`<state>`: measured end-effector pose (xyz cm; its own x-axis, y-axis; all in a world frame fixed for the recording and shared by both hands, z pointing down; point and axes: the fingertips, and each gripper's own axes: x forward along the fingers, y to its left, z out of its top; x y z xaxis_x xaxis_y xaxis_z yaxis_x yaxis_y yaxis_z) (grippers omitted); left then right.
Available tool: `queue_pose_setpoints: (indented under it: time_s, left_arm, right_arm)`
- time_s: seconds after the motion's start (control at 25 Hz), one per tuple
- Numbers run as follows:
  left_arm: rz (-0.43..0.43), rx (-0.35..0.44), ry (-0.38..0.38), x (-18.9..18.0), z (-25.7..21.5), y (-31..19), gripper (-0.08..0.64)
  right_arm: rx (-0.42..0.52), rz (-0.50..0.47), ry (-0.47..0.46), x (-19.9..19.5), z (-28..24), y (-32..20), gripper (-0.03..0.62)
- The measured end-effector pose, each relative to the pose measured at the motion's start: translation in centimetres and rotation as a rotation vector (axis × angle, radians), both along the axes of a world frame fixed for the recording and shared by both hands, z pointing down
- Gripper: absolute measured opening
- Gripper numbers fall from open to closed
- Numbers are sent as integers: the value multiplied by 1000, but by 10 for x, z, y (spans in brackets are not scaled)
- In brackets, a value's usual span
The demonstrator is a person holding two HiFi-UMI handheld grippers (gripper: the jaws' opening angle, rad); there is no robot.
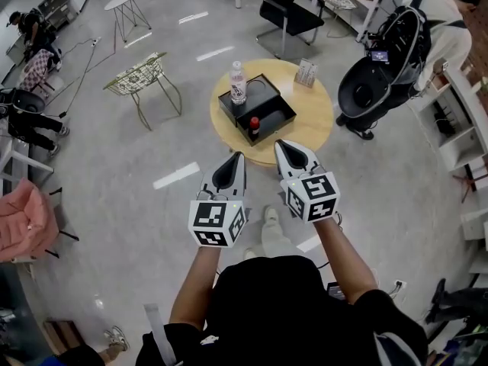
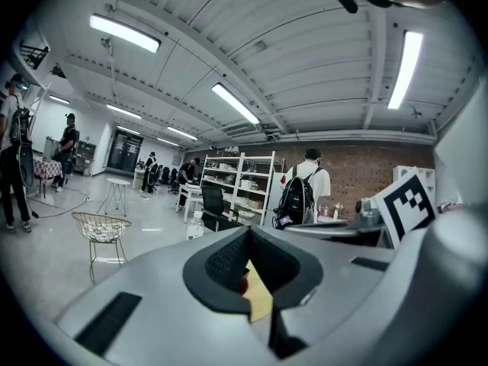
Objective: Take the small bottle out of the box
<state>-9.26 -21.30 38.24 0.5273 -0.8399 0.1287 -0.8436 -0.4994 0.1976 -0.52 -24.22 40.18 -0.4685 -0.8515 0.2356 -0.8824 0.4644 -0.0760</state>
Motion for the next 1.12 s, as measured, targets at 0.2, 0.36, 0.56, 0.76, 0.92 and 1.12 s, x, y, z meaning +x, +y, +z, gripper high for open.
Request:
queue_pose_setpoints:
  time_s: [0.2,0.36,0.56,0.76,0.92,1.12]
  left_arm:
    - [-2,-21,2,17,11,-42,3]
    - [-9,-41,-2,31,19,-69,3]
    - [-22,-56,-8,44,33,-98,3]
    - [-21,-83,-15,55,50,-120,3]
    - [-15,-110,-40,61,68,-136,3]
    - [-4,-163,-89,70,97,-155,3]
  right_arm:
    - [-17,-14,1,14,9,-43,-2]
    - [-31,-21,-2,29,12,-71,-2]
    - [-58,-36,-6,42,25,-102,-2]
    - [-100,-61,-7,48,43,-127,-2]
    - [-128,-79,-6,51,54,-146,-2]
    - [-173,-100,7,56,75,-166,-2]
